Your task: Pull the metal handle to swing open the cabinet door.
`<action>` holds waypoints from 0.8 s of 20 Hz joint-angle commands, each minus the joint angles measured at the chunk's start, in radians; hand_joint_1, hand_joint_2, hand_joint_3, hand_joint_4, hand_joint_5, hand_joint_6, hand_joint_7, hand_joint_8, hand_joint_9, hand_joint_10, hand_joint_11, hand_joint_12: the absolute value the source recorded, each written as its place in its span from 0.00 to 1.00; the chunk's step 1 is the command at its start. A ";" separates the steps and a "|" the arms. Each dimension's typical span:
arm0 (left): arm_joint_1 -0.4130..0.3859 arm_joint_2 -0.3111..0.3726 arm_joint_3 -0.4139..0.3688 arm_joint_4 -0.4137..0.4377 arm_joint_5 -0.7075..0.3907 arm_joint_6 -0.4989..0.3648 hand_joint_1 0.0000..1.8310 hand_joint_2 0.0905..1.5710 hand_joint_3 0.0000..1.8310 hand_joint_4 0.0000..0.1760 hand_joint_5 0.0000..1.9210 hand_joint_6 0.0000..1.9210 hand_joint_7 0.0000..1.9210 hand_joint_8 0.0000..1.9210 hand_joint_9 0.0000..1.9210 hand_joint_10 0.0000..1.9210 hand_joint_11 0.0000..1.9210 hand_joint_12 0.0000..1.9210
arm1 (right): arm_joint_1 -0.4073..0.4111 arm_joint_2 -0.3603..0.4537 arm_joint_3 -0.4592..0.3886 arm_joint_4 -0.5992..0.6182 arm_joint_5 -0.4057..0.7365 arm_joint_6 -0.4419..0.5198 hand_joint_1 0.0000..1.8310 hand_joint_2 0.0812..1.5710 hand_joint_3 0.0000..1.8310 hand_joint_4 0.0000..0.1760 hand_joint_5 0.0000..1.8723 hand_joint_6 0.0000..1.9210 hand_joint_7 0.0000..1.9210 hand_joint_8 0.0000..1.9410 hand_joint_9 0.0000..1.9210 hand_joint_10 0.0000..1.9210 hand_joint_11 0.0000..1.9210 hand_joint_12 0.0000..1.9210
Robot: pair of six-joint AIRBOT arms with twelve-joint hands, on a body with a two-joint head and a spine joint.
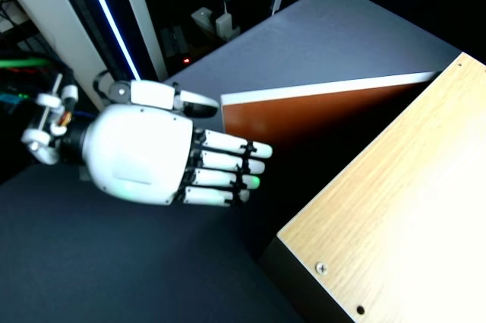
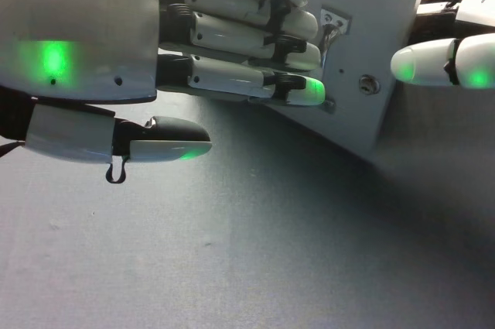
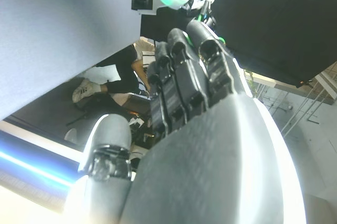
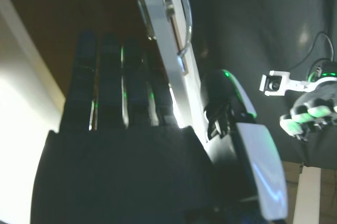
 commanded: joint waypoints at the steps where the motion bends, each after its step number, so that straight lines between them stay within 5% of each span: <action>1: -0.012 0.008 0.000 -0.097 -0.025 0.006 0.00 1.00 0.09 0.00 0.17 0.00 0.20 0.00 0.20 0.00 0.01 0.41 | 0.006 0.009 -0.001 0.021 0.111 0.006 0.00 1.00 0.03 0.00 0.11 0.00 0.14 0.00 0.14 0.00 0.00 0.39; 16: -0.012 0.008 0.000 -0.097 -0.025 0.006 0.00 1.00 0.09 0.00 0.18 0.00 0.20 0.00 0.20 0.00 0.02 0.40 | 0.004 0.001 -0.024 -0.051 0.177 0.006 0.00 1.00 0.02 0.00 0.11 0.00 0.14 0.00 0.14 0.00 0.00 0.39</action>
